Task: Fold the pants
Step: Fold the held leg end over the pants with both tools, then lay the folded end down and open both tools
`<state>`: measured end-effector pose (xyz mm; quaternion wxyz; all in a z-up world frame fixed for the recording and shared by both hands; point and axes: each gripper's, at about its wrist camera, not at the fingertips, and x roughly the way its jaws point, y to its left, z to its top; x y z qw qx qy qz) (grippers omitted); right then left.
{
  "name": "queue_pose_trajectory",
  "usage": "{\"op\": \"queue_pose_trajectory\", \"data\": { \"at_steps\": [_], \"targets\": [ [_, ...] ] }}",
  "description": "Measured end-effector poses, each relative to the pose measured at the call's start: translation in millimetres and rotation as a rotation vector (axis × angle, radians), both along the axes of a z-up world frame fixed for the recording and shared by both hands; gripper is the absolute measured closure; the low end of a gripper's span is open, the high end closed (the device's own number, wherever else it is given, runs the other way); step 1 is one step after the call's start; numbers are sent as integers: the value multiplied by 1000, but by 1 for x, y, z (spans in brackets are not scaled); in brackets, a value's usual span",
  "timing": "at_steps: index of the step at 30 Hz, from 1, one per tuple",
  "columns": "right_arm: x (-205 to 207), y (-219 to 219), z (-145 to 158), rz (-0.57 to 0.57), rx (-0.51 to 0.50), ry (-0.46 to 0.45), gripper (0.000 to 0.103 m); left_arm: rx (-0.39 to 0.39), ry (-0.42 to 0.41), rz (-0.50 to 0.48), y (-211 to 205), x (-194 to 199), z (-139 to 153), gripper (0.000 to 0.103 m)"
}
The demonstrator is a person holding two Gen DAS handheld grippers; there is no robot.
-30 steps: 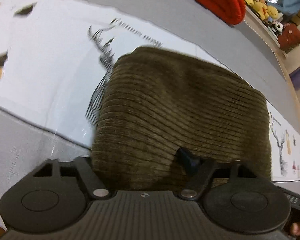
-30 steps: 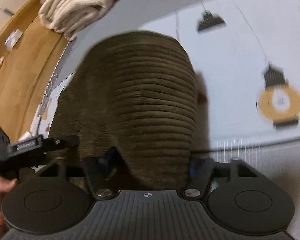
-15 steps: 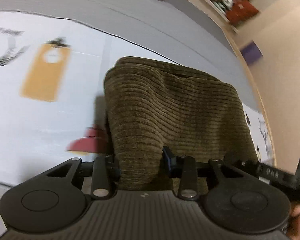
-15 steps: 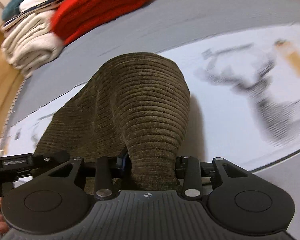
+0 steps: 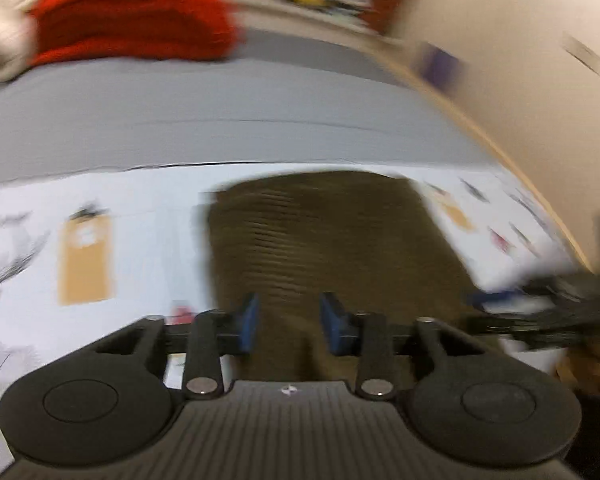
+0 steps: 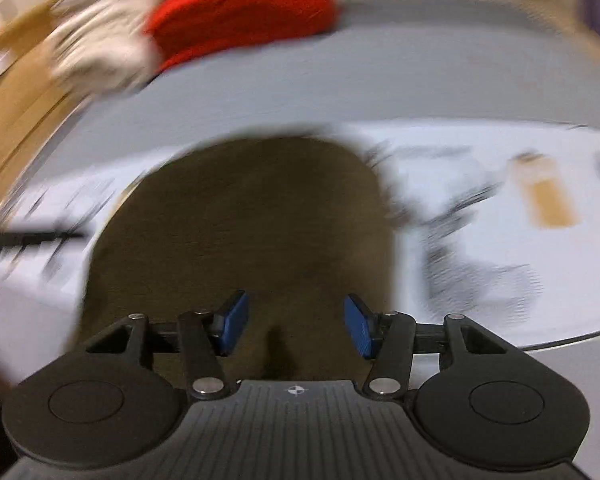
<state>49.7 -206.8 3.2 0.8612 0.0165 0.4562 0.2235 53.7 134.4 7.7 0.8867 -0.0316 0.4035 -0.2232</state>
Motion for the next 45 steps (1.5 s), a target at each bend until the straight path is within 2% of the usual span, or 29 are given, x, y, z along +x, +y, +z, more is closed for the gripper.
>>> {"op": "queue_pose_trajectory", "data": {
  "at_steps": [2, 4, 5, 8, 12, 14, 17, 21, 23, 26, 27, 30, 34, 39, 40, 41, 42, 43, 44, 45],
  "targets": [
    [-9, 23, -17, 114, -189, -22, 49, 110, 10, -135, -21, -12, -14, 69],
    [-12, 31, -33, 162, -310, -7, 49, 317, 113, -150, -34, -11, -50, 82],
    [-12, 32, -32, 168, -311, -2, 49, 361, 144, -134, -32, -9, -61, 82],
    [-2, 21, -16, 118, -195, 22, 50, 292, 185, -47, -23, 5, -51, 83],
    [19, -6, 19, -80, 64, -99, 49, 203, 101, 64, -6, 22, -22, 81],
    [34, -19, 23, -224, 124, -142, 48, 152, 32, 127, -2, 34, -12, 81],
    [59, -20, 17, -336, 58, -166, 48, 76, -9, 169, -5, 50, -6, 81],
    [85, -19, 8, -412, 61, -160, 48, 61, -66, 190, -20, 67, -3, 80],
    [97, -14, -6, -426, 41, -132, 51, 82, -50, 199, -28, 79, -11, 80],
    [115, 3, -29, -434, -61, -85, 50, 190, 55, 233, -36, 102, -41, 79],
    [120, 4, -34, -439, -78, -81, 49, 198, 75, 245, -35, 108, -50, 79],
    [132, 9, -47, -441, -96, -64, 49, 168, 80, 286, -31, 121, -58, 78],
    [139, 12, -56, -460, -114, -44, 50, 176, 60, 288, -29, 115, -62, 78],
    [137, 10, -54, -488, -96, -42, 47, 144, 61, 276, -22, 108, -53, 77],
    [135, 7, -52, -501, -83, -46, 44, 134, 69, 276, -20, 106, -49, 75],
    [132, 4, -47, -515, -68, -51, 42, 127, 75, 276, -17, 106, -47, 66],
    [129, 2, -41, -524, -54, -61, 42, 128, 75, 276, -16, 102, -41, 49],
    [124, -1, -34, -529, -41, -81, 42, 136, 67, 272, -15, 98, -36, 40],
    [117, -3, -25, -530, -42, -116, 42, 143, 52, 263, -14, 93, -31, 34],
    [110, -3, -17, -524, -52, -153, 42, 150, 29, 247, -13, 87, -26, 34]
  ]
}}
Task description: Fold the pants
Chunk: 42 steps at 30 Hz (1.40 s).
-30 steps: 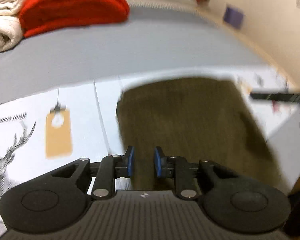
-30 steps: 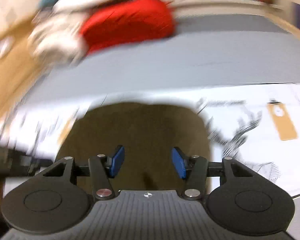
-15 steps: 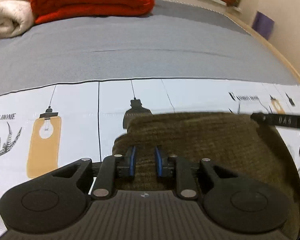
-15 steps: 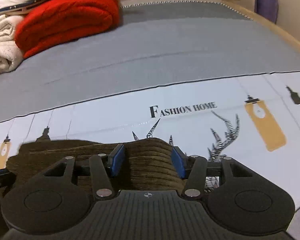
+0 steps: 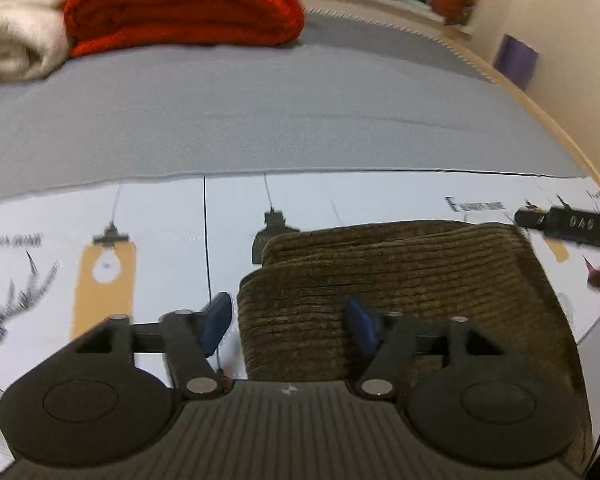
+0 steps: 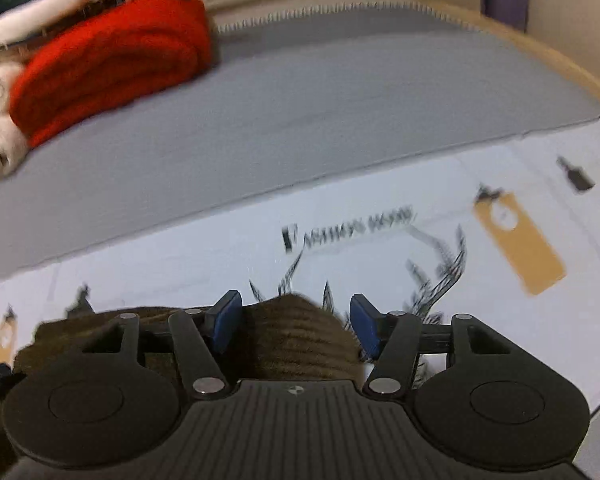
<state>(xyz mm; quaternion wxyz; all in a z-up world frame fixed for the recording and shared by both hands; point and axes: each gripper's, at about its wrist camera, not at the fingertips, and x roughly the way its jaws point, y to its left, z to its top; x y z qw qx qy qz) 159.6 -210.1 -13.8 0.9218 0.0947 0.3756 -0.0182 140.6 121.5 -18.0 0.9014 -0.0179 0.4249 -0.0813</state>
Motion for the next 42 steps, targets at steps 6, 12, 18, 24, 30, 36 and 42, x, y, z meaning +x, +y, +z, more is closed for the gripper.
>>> {"op": "queue_pose_trajectory", "data": {
  "at_steps": [6, 12, 18, 24, 30, 36, 42],
  "targets": [
    [-41, 0, 21, 147, -79, -42, 43, 35, -14, -117, 5, -27, 7, 74],
    [-57, -1, 2, 187, -143, 101, 42, 9, 76, -75, 18, -33, -10, 82],
    [-88, -1, 27, 241, -109, 46, 43, 34, 31, -132, 5, -56, 9, 82],
    [-105, 23, 4, 347, -271, 162, 43, 84, 121, -90, 2, -63, 2, 69],
    [-159, 24, 75, 298, -209, -115, 27, 94, -61, -13, 7, -103, 75, 29],
    [-221, 20, 112, 283, -147, -277, 1, 105, -277, 105, -2, -181, 126, 0],
    [-231, 18, 70, 277, -85, -128, 3, -70, -153, 193, -25, -211, 74, 0]
  ]
}}
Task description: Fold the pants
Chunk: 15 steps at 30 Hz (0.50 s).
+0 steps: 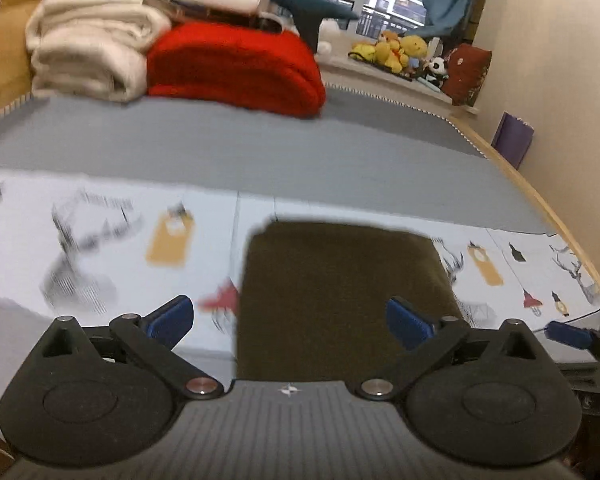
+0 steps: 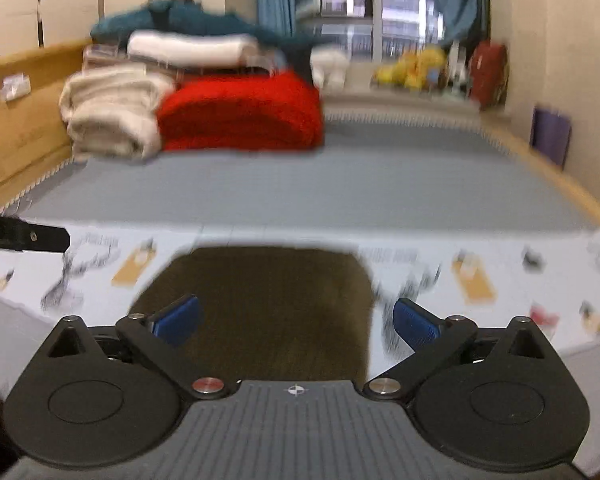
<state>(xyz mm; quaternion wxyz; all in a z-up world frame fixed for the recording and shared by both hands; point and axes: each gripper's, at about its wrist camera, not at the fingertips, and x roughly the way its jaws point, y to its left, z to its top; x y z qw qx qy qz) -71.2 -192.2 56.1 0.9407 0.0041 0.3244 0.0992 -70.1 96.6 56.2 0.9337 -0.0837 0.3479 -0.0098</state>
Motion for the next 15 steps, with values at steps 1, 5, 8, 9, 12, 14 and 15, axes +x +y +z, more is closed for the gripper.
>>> {"op": "queue_pose_trajectory", "data": {
  "at_steps": [1, 5, 8, 9, 12, 14, 15],
  "targets": [
    [2, 2, -5, -11, -9, 32, 4, 55, 57, -6, -9, 5, -16, 0],
    [10, -2, -12, -55, -1, 69, 4, 96, 147, 25, -24, 37, -34, 1],
    [17, -7, -16, -100, 20, 91, 4, 167, 135, 7, -32, 51, -37, 0],
    [17, -8, -16, -112, 18, 90, 4, 151, 146, 6, -31, 53, -40, 0],
    [17, -9, -19, -134, -11, 83, 4, 79, 184, -7, -25, 55, -49, 0],
    [17, -8, -22, -130, -24, 89, 4, 91, 189, -31, -30, 56, -52, 0],
    [18, -7, -22, -125, -28, 90, 4, 105, 185, -36, -35, 51, -54, 0]
  ]
}}
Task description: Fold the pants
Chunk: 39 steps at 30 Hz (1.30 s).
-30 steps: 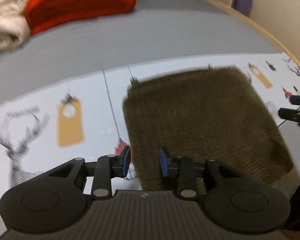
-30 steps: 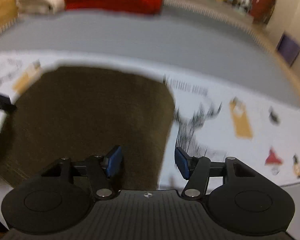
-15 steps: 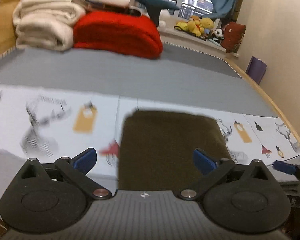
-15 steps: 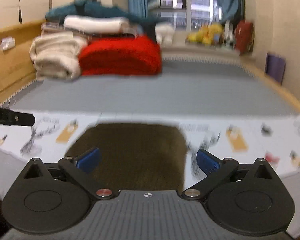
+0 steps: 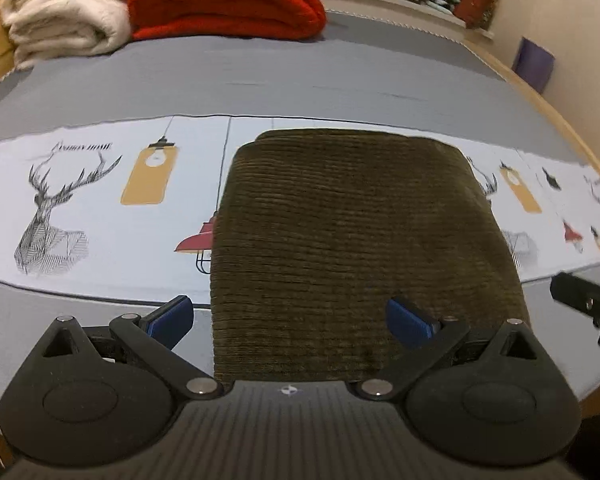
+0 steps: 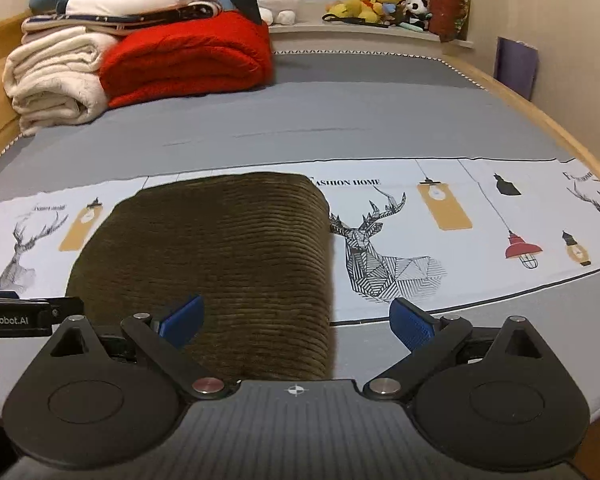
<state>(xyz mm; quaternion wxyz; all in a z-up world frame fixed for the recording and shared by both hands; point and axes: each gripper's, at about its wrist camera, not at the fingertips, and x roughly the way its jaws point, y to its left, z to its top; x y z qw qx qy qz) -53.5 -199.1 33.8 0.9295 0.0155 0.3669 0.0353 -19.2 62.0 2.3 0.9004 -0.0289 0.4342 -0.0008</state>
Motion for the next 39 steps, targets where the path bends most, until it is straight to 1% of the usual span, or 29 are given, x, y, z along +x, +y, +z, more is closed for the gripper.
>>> {"op": "queue_pose_trajectory", "data": {
  "at_steps": [2, 8, 13, 23, 29, 39],
  "targets": [
    [0, 3, 0, 11, -4, -2, 4, 17, -2, -17, -5, -1, -2, 0],
    [-1, 11, 0, 30, -10, 1, 4, 16, -20, -20, -2, -8, -2, 0],
    [-1, 15, -1, 37, -22, 0, 4, 5, -6, -12, 2, -8, -2, 0],
    [1, 15, -5, 15, -30, 21, 4, 0, 13, -13, 4, -7, -5, 0],
    [3, 17, -9, 11, -53, 33, 4, -9, 28, -5, 8, -6, -7, 0],
    [5, 15, -12, 3, -54, 46, 4, -10, 43, 0, 6, -4, -9, 0]
  ]
}}
